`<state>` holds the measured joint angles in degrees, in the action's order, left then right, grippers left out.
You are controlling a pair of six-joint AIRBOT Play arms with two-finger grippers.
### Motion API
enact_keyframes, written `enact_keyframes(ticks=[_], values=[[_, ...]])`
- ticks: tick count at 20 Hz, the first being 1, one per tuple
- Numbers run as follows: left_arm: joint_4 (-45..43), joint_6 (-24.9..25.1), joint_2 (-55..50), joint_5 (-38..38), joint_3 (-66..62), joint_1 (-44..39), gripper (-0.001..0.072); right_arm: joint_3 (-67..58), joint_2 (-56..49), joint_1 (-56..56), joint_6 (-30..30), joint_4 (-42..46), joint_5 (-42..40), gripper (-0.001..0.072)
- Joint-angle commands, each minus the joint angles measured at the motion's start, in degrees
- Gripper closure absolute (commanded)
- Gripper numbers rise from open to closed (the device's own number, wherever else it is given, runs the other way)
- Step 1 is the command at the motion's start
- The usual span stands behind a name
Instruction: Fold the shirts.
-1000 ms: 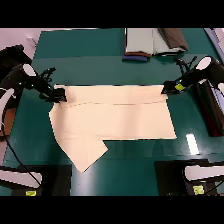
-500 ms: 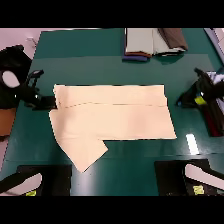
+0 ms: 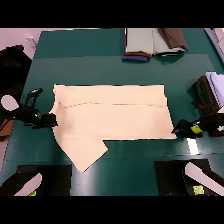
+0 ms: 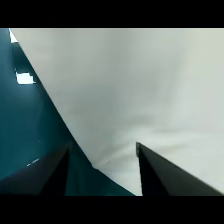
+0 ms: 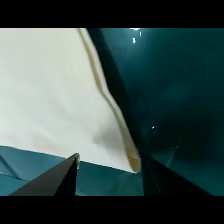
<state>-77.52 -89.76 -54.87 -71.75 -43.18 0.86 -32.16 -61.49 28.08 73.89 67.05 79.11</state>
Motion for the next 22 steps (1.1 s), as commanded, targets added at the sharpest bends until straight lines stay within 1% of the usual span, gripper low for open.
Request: enact_keyframes(ticks=[1, 2, 3, 4, 6, 9, 11, 14, 17, 22], values=[[0.22, -0.24, 0.66, 0.35, 0.81, 0.0, 0.0225, 3.21, 0.31, -4.66, 0.0, 0.0, -4.79, 0.0372], [-0.22, -0.2, 0.66, 0.2, 0.81, 0.0, 0.0225, 2.67, 0.59, -5.99, 0.0, 0.13, -5.64, 0.0498], [-1.01, -0.22, 0.66, -0.2, 0.81, 0.0, 0.0225, 1.97, 1.36, -6.99, -0.02, 0.22, -5.68, 0.0646], [-1.88, -0.24, 0.68, -1.64, 0.83, 0.0, 0.0225, 0.98, 2.45, -7.8, -0.02, 0.52, -5.55, 0.0696], [-1.95, -0.28, 2.36, -2.84, 2.93, 0.0, 0.0225, -1.03, 5.6, -9.01, 0.0, 0.52, -5.2, 0.0697], [-1.18, -3.54, 8.72, -2.93, 10.38, 0.0, 0.0225, -1.9, 10.08, -9.18, 0.0, 0.48, -5.49, 0.0697], [0.22, -4.52, 11.89, -3.74, 14.67, 0.0, 0.0225, -1.84, 11.39, -9.18, 0.0, 0.5, -5.68, 0.0697], [6.38, -4.76, 13.27, -3.26, 18.88, 0.0, 0.0225, -1.84, 11.54, -9.18, -0.02, 0.07, -6.16, 0.0697], [14.08, -4.72, 13.27, 0.31, 22.25, -0.07, 0.0225, -1.84, 11.54, -9.18, 0.0, 0.02, -7.15, 0.0697], [18.23, -4.39, 13.27, 2.03, 27.36, -0.07, 0.0225, -1.84, 11.56, -9.18, 0.0, 0.02, -7.15, 0.0697]])
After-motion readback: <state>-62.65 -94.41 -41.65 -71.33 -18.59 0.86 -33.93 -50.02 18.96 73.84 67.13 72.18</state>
